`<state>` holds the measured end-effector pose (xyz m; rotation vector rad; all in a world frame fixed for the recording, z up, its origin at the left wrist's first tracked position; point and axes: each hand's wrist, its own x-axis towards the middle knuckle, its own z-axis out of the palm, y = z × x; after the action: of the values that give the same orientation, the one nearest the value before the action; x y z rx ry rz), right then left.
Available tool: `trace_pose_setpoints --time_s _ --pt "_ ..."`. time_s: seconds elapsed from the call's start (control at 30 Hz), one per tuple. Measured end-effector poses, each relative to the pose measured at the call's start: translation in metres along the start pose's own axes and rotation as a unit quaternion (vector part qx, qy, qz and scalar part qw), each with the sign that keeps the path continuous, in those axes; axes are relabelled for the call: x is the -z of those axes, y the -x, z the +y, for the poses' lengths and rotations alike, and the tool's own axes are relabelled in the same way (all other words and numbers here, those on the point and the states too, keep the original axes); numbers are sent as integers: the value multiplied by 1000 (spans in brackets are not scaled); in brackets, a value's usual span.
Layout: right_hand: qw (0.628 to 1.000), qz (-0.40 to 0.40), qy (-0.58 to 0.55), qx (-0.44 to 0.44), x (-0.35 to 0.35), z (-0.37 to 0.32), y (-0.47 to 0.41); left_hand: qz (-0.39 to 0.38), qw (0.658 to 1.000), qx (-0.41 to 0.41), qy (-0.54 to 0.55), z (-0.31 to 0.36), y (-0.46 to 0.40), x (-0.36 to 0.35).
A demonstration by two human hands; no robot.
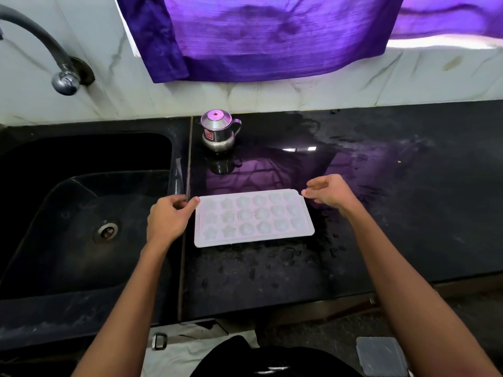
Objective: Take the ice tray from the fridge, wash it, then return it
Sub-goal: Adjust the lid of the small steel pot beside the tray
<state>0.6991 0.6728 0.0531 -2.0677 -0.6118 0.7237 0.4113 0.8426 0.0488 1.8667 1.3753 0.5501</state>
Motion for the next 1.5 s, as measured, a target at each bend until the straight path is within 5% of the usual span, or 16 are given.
trace_pose_setpoints --time_s 0.2,0.8,1.07,1.5 --pt "999 -12 2 51 -9 -45 -37 35 999 -34 -1 19 -38 11" --pt "984 -118 -23 130 -111 -147 -153 -73 992 -27 95 70 -189 -55" --pt "970 -204 -98 87 -115 -136 -170 -73 975 -44 207 60 -194 -74" --pt "970 -181 -91 130 -78 -130 -118 -85 964 -100 232 78 -148 -69"
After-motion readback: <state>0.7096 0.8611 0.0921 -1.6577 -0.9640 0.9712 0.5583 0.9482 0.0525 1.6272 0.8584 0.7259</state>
